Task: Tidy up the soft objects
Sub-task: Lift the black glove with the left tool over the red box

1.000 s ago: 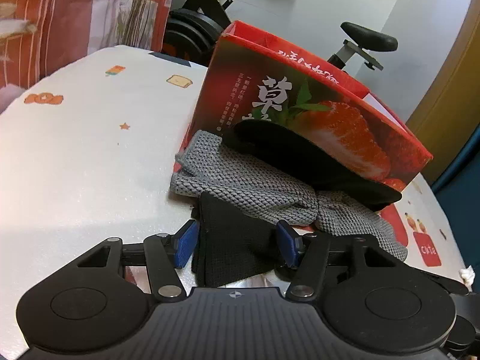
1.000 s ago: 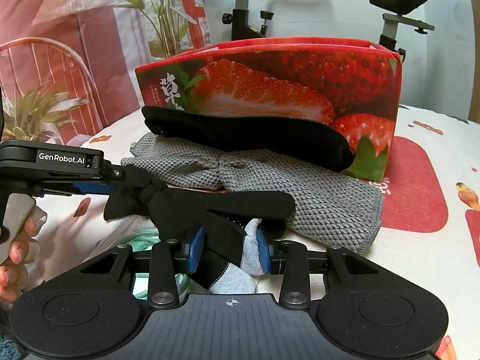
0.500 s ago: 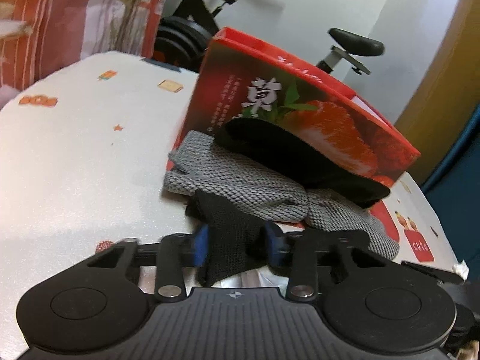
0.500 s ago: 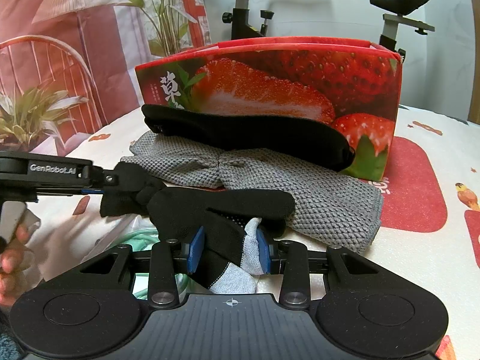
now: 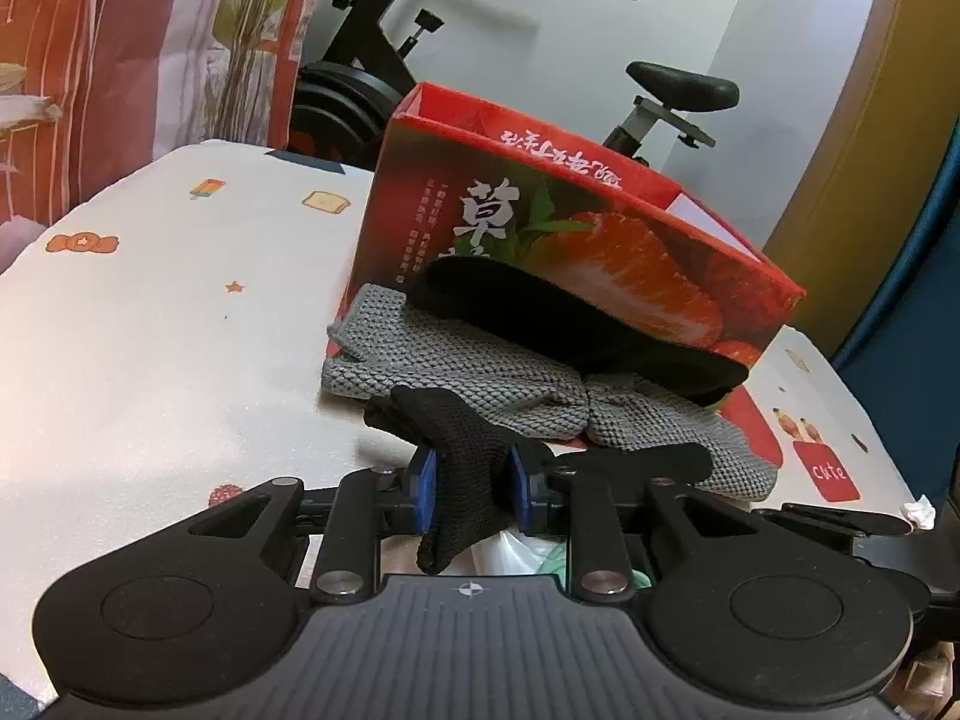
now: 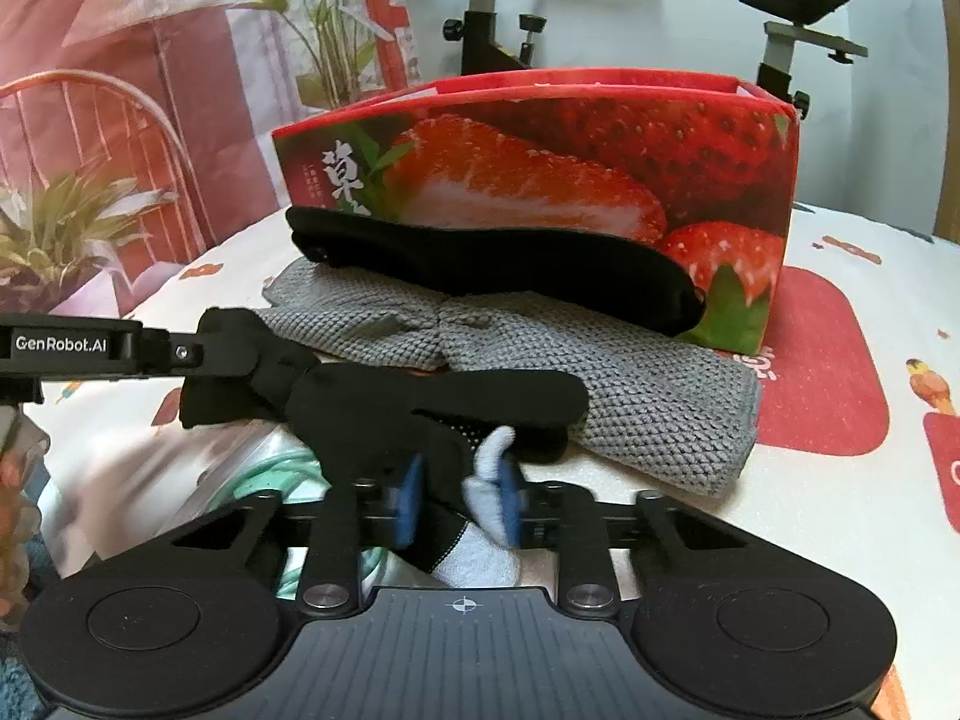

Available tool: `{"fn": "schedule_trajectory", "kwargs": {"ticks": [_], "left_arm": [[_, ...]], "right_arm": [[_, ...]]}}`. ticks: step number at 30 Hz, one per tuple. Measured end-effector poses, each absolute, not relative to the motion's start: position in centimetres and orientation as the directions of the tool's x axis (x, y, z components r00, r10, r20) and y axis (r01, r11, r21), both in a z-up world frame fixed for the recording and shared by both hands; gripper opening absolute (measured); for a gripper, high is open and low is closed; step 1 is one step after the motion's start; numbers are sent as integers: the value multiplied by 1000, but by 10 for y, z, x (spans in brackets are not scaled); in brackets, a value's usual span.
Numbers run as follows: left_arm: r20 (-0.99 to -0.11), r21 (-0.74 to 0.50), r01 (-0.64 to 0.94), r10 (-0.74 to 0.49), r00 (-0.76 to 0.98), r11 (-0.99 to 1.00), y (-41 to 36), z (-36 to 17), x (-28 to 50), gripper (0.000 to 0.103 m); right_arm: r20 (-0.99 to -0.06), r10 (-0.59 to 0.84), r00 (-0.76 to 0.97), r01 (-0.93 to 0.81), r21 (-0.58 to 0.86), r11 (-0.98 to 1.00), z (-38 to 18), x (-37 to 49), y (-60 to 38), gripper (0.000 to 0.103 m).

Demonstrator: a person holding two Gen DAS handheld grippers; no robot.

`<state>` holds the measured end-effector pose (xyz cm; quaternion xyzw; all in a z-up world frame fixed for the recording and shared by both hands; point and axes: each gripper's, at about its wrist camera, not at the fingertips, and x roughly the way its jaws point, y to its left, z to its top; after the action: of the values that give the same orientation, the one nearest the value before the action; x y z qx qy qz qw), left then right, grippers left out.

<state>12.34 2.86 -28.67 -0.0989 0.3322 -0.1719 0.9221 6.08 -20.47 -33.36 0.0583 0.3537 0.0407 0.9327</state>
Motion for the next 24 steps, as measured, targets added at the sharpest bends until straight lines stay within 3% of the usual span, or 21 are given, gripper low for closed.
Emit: {"fn": "schedule_trajectory", "kwargs": {"ticks": [8,24], "left_arm": [[-533,-292,290,-407,742,911,27,-276,114,24],[-417,-251,374,-449,790,893,19,-229,91,24]], "right_arm": [[-639,111,761,-18,150,989,-316,55,-207,9],[-510,78,857,0,151,989,-265,43,-218,9]]}}
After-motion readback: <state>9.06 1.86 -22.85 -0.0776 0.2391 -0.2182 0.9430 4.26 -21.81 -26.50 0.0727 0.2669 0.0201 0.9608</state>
